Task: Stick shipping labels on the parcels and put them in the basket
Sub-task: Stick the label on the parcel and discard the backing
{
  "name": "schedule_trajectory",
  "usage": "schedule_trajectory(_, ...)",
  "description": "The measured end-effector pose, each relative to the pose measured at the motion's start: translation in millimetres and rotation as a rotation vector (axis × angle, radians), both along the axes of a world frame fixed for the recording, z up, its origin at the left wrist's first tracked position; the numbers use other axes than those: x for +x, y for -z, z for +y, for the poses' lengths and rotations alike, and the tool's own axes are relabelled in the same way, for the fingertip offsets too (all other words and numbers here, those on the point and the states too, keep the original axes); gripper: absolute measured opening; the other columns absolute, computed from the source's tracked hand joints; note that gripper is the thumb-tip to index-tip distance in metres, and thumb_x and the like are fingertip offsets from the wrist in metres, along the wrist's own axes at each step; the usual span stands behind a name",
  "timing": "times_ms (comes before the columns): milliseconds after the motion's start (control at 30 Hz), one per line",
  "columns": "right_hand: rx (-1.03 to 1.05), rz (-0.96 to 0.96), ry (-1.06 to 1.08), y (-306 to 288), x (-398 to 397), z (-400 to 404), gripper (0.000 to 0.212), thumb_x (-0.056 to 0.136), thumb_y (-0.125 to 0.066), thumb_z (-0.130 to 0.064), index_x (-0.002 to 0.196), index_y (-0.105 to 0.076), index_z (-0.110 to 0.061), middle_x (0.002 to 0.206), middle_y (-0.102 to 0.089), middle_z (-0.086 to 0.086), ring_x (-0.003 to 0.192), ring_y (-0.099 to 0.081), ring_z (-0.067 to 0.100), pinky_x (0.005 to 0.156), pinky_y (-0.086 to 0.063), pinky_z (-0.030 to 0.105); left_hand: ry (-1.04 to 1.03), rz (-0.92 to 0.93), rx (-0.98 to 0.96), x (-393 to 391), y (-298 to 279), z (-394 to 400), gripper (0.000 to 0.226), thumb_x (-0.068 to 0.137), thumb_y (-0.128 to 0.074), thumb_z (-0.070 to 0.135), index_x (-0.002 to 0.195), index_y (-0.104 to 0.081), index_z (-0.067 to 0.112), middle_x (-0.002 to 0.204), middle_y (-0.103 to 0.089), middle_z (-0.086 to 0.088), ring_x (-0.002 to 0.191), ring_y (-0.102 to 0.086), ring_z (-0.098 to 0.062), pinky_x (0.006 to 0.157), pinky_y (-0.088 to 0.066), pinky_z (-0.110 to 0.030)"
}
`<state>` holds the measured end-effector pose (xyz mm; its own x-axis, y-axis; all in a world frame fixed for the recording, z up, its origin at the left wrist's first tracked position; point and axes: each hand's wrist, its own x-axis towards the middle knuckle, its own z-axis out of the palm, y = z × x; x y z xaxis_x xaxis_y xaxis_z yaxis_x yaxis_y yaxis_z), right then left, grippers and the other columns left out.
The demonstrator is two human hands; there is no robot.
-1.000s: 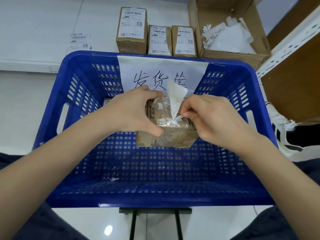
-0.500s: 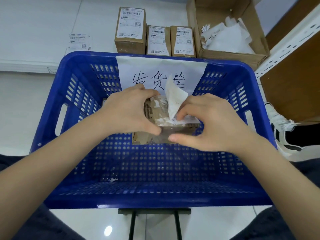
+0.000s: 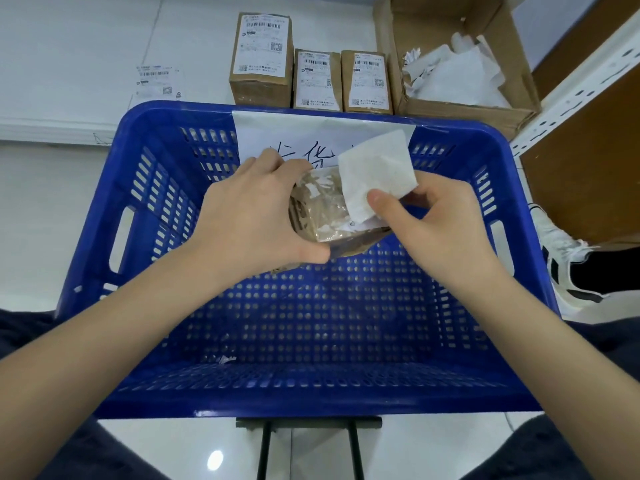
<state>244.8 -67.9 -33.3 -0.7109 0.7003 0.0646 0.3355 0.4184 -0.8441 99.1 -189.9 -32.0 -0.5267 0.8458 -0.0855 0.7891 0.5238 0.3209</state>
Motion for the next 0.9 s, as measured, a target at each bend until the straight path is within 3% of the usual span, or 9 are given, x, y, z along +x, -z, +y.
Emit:
schedule_trajectory(100, -0.044, 0.017, -0.003, -2, 0, 1, 0.008, 0.091, -0.062, -0.016, 0.093, -0.07, -0.017, 0.086, -0.066, -0.018, 0.088, -0.065, 0.004, 0.075, -0.052, 0.016, -0.008, -0.001, 0.004, -2, 0, 0, 0.097, 0.054, -0.075, 0.062, 0.14, -0.04, 0.033, 0.121, -0.047, 0.007, 0.116, -0.046, -0.015, 0.08, -0.041, -0.033)
schedule_trajectory(267, -0.141, 0.063, 0.011, -5, 0, 2, 0.016, 0.091, -0.062, -0.016, 0.084, -0.066, -0.03, 0.085, -0.068, -0.022, 0.084, -0.066, 0.0, 0.071, -0.051, 0.011, -0.021, -0.062, 0.019, -2, -2, 0, 0.1, 0.045, -0.06, 0.065, 0.138, -0.042, 0.034, 0.117, -0.048, 0.01, 0.112, -0.048, -0.012, 0.078, -0.04, -0.031)
schedule_trajectory(367, -0.146, 0.075, -0.018, -7, 2, 2, 0.019, 0.09, -0.063, -0.016, 0.083, -0.065, -0.033, 0.081, -0.065, -0.026, 0.085, -0.065, -0.006, 0.073, -0.048, 0.008, -0.017, -0.05, 0.028, -2, -3, -1, 0.1, 0.047, -0.063, 0.067, 0.138, -0.042, 0.034, 0.119, -0.047, 0.009, 0.113, -0.047, -0.012, 0.077, -0.039, -0.03)
schedule_trajectory(467, -0.097, -0.023, -0.103, -8, 2, 1, 0.007, 0.087, -0.066, -0.024, 0.092, -0.063, -0.03, 0.089, -0.066, -0.023, 0.091, -0.063, -0.005, 0.078, -0.048, 0.009, 0.018, 0.059, 0.023, 1, -1, -3, 0.098, 0.051, -0.073, 0.061, 0.138, -0.044, 0.028, 0.118, -0.048, 0.004, 0.112, -0.048, -0.017, 0.069, -0.036, -0.03)
schedule_trajectory(567, -0.22, -0.1, -0.201, -17, 4, 1, 0.039, 0.077, -0.056, -0.053, 0.1, -0.061, -0.022, 0.094, -0.067, -0.015, 0.088, -0.062, -0.005, 0.074, -0.047, 0.008, 0.083, 0.186, 0.014, 3, 4, -7, 0.094, 0.048, -0.074, 0.055, 0.132, -0.053, 0.018, 0.11, -0.052, -0.003, 0.102, -0.051, -0.024, 0.054, -0.023, -0.024)
schedule_trajectory(633, -0.322, -0.085, -0.197, -21, 4, 0, 0.05, 0.072, -0.049, -0.058, 0.1, -0.062, -0.019, 0.092, -0.068, -0.012, 0.083, -0.063, -0.004, 0.071, -0.045, 0.005, 0.085, 0.211, -0.02, 2, 7, -7, 0.093, 0.048, -0.075, 0.054, 0.13, -0.054, 0.015, 0.109, -0.053, -0.005, 0.1, -0.051, -0.026, 0.051, -0.017, -0.023)
schedule_trajectory(800, -0.046, -0.095, 0.006, -2, 1, 5, 0.016, 0.084, -0.071, -0.021, 0.095, -0.065, -0.012, 0.089, -0.068, -0.012, 0.08, -0.065, 0.004, 0.073, -0.053, 0.019, 0.108, 0.232, -0.01, 2, 7, -4, 0.091, 0.045, -0.077, 0.052, 0.123, -0.058, 0.009, 0.102, -0.056, -0.01, 0.092, -0.054, -0.03, 0.051, -0.017, -0.021)
schedule_trajectory(900, -0.028, -0.034, 0.076, -1, 1, 5, 0.02, 0.079, -0.075, -0.016, 0.093, -0.06, -0.018, 0.089, -0.066, -0.015, 0.081, -0.064, 0.004, 0.071, -0.054, 0.023, 0.087, 0.219, -0.023, 2, 6, -5, 0.093, 0.048, -0.075, 0.053, 0.128, -0.055, 0.011, 0.107, -0.055, -0.009, 0.096, -0.053, -0.029, 0.054, -0.024, -0.026)
